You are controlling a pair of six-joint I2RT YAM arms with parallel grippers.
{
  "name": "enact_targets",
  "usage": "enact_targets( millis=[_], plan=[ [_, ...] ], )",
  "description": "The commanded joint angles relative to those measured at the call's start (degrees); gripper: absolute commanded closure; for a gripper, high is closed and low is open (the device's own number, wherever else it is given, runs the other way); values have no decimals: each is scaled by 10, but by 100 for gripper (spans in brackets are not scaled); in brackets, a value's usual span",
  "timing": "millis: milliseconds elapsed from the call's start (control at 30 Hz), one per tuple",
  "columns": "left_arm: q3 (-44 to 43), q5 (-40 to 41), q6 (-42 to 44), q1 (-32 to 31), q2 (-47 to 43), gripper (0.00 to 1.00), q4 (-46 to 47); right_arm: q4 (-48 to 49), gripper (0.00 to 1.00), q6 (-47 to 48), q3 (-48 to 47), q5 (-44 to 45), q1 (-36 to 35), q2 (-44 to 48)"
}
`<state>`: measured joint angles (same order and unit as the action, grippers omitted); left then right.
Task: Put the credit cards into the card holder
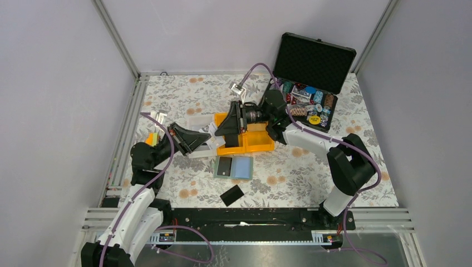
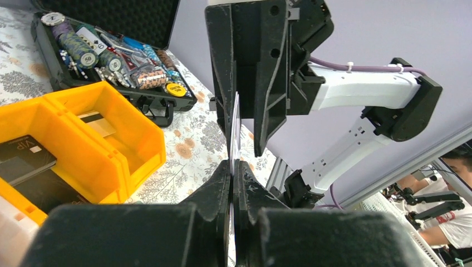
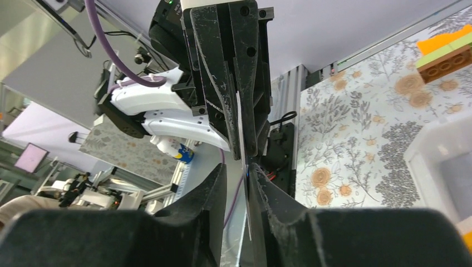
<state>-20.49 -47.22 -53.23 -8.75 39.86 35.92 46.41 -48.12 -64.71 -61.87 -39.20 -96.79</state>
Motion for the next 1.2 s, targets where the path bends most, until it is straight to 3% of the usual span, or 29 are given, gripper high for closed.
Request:
enact_targets(
  millis=[0, 333, 600, 1167],
  plan=[
    [-7, -11, 4, 3, 5, 100, 18, 113, 74, -80, -22, -42, 1, -2],
    [2, -36, -12, 2, -21, 100, 47, 11, 62, 3, -27, 4, 5, 50],
    [2, -77, -61, 2, -29, 100, 111, 45, 72, -14, -15, 11, 8, 66],
    [-15, -102, -65, 2, -54, 100, 101, 61, 84, -19, -2, 10, 8, 70]
  ],
)
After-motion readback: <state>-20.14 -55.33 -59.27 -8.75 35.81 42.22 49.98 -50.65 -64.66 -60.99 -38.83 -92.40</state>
